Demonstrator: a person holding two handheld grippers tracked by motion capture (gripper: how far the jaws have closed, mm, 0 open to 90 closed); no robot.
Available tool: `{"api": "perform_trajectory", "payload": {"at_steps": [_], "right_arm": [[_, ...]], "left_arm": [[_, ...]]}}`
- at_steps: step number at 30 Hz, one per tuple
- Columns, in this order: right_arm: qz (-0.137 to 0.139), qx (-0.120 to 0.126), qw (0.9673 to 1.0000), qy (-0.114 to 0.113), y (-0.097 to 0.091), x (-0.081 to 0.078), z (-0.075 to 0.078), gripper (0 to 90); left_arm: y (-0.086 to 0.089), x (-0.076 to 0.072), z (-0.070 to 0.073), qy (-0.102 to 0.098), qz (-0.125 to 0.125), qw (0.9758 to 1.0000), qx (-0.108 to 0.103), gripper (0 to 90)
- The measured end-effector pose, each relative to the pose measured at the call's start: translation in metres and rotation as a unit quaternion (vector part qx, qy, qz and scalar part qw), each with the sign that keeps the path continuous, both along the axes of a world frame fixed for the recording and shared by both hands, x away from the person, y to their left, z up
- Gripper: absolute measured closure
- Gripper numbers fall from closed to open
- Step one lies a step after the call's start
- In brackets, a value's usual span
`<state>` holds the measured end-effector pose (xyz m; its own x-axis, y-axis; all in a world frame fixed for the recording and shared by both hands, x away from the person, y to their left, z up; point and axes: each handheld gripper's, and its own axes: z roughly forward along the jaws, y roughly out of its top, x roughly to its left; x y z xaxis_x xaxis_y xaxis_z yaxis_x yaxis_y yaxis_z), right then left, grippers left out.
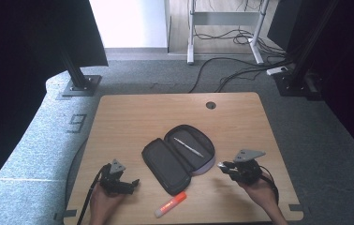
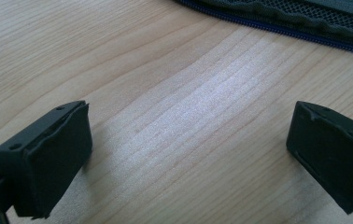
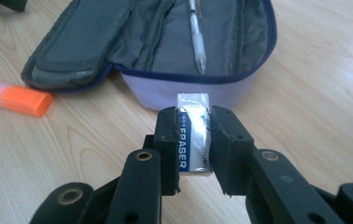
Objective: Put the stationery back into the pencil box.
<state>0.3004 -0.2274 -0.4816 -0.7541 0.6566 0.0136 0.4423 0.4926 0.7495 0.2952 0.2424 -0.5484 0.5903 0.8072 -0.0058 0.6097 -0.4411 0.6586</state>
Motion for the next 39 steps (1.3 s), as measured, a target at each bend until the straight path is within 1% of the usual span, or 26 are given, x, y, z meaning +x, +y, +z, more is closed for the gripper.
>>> {"api": "perform_trajectory", "payload": {"at_steps": [7, 14, 23, 39], "right_arm": [[0.004, -0.003, 1.0, -0.008, 0.005, 0.005, 0.005, 71.6], [0.005, -0.002, 1.0, -0.002, 0.011, 0.011, 0.003, 71.6], [0.008, -0.005, 1.0, -0.004, 0.018, 0.021, 0.002, 71.6], [0.007, -0.006, 1.0, 0.002, 0.029, 0.037, -0.003, 71.6]], "left_arm": [[0.0, 0.0, 0.0, 0.0, 0.0, 1.0, 0.0, 0.1], [0.0, 0.0, 0.0, 0.0, 0.0, 1.0, 0.001, 0.1], [0.0, 0.0, 0.0, 0.0, 0.0, 1.0, 0.0, 0.1], [0.0, 0.0, 0.0, 0.0, 0.0, 1.0, 0.0, 0.1]]}}
